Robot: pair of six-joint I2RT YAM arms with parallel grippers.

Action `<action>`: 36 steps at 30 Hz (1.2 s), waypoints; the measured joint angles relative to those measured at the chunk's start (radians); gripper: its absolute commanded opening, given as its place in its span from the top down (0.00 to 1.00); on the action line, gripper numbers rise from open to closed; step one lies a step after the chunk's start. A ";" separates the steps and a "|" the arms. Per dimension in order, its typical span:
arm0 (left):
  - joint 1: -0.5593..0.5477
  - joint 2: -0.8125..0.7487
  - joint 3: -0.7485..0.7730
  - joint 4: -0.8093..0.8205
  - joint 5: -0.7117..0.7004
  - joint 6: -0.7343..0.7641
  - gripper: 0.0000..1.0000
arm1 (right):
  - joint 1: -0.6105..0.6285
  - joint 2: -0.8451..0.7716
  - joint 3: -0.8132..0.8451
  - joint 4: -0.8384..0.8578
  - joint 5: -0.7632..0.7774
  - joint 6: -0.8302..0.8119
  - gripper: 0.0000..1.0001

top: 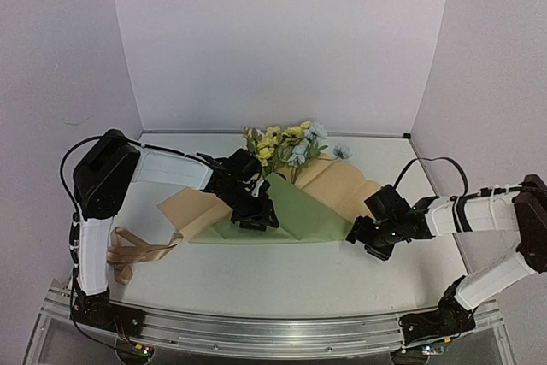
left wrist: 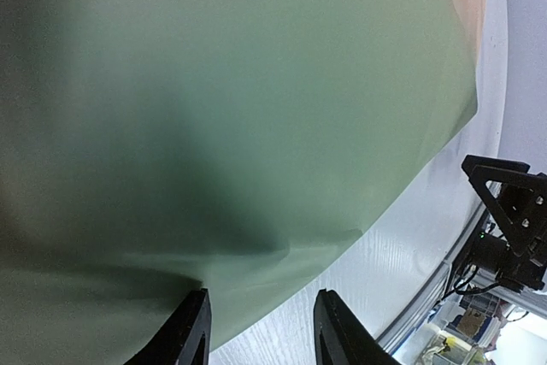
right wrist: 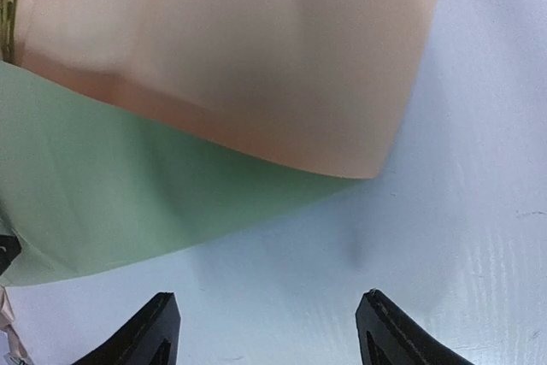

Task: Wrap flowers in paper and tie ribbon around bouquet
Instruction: Fold the one-fourth-folded wrapping paper at the center of the board.

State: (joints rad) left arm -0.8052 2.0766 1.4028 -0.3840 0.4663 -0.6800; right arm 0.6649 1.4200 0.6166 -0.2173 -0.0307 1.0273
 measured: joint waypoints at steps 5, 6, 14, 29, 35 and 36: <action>-0.001 0.032 0.043 -0.001 0.007 0.000 0.58 | -0.042 -0.047 -0.113 0.177 -0.027 0.025 0.29; 0.000 0.036 0.050 0.000 0.007 0.000 0.58 | -0.055 -0.047 -0.128 0.221 -0.037 0.027 0.33; 0.003 0.040 0.063 -0.001 0.011 0.000 0.58 | -0.125 0.060 -0.183 0.548 -0.082 0.066 0.47; 0.004 0.092 0.102 -0.011 0.014 0.000 0.58 | -0.126 -0.085 -0.313 0.590 -0.031 0.156 0.25; 0.009 0.101 0.108 -0.011 0.026 0.000 0.58 | -0.126 -0.045 -0.303 0.633 -0.004 0.165 0.25; 0.010 0.103 0.110 -0.011 0.030 0.000 0.58 | -0.126 -0.031 -0.301 0.654 -0.002 0.165 0.25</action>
State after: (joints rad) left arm -0.7953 2.1792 1.5124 -0.3952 0.4960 -0.6802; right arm 0.5385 1.3888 0.3157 0.4366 -0.0323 1.1919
